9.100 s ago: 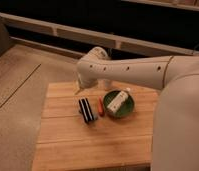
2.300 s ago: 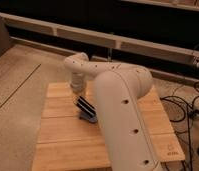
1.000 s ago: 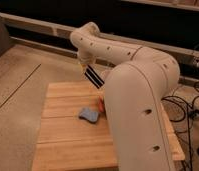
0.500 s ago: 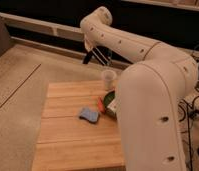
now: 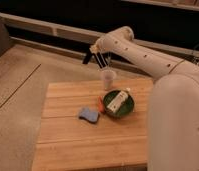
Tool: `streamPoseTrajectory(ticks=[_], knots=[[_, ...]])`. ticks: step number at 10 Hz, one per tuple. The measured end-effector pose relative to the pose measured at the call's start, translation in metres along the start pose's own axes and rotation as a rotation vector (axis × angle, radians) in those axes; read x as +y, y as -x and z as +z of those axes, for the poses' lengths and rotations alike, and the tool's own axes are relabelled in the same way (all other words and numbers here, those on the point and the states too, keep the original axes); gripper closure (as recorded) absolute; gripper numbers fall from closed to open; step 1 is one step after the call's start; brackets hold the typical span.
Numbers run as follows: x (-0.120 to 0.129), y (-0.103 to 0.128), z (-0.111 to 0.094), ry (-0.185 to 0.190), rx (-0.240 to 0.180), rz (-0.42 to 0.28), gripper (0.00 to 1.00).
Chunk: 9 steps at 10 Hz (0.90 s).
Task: Place the eraser in the ceramic cup
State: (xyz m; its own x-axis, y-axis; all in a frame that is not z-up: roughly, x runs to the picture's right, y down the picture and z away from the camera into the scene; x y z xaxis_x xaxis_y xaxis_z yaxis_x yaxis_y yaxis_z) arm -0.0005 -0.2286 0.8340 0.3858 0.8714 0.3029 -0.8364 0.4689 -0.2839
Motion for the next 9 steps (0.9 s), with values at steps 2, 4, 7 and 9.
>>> streamPoseTrajectory(ticks=[2, 4, 7, 9], knots=[[0.003, -0.031, 0.010, 0.038, 0.025, 0.005, 1.00], [-0.001, -0.043, 0.012, 0.043, 0.046, -0.008, 1.00], [-0.021, -0.048, 0.002, 0.008, 0.061, -0.022, 1.00], [-0.031, -0.051, -0.003, -0.008, 0.065, -0.016, 1.00]])
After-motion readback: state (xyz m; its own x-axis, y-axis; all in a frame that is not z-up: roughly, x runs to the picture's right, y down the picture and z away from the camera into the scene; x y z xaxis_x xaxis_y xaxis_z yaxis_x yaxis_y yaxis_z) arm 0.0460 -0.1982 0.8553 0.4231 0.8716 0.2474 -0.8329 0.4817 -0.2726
